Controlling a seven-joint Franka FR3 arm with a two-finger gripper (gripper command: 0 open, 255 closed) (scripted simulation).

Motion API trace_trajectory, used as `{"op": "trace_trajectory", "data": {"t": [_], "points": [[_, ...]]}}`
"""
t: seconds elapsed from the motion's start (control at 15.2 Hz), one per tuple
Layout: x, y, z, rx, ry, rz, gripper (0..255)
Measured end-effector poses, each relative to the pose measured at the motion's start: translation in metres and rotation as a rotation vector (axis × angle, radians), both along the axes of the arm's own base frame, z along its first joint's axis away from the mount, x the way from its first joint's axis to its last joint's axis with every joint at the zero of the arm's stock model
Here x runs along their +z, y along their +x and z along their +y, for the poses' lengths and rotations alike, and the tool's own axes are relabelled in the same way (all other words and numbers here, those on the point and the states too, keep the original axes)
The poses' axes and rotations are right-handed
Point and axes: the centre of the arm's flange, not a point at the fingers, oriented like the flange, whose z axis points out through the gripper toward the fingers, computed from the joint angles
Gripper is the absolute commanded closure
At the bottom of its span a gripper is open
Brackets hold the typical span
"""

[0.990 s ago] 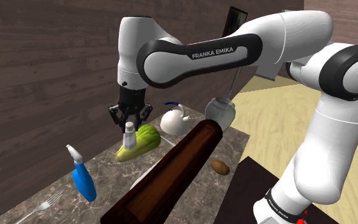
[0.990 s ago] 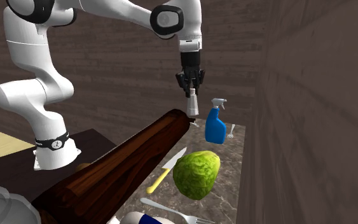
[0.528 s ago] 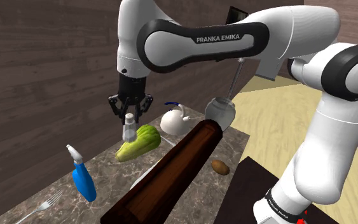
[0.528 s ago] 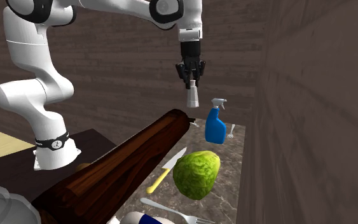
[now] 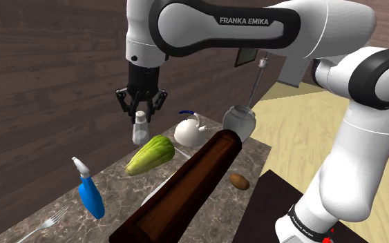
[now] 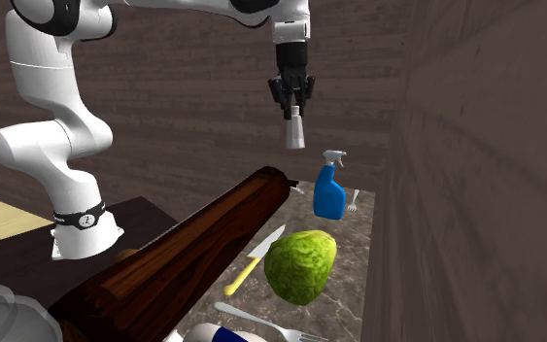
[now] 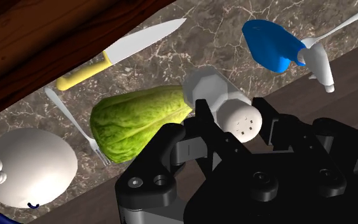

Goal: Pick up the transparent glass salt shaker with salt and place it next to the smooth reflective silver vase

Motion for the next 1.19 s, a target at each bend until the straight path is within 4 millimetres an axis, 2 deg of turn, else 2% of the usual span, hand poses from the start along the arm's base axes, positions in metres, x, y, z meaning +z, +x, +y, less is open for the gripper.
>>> {"op": "trace_trajectory", "data": {"t": [0.33,0.4,0.73,0.92,1.19], "points": [[0.024,0.000,0.001,0.000,0.000,0.000,255],[0.026,-0.001,-0.006,0.000,0.000,0.000,255],[0.033,-0.009,-0.065,0.000,-0.001,0.000,255],[0.025,-0.014,-0.102,-0.001,-0.002,0.000,255],[0.026,-0.024,-0.159,-0.001,-0.001,0.000,255]]}}
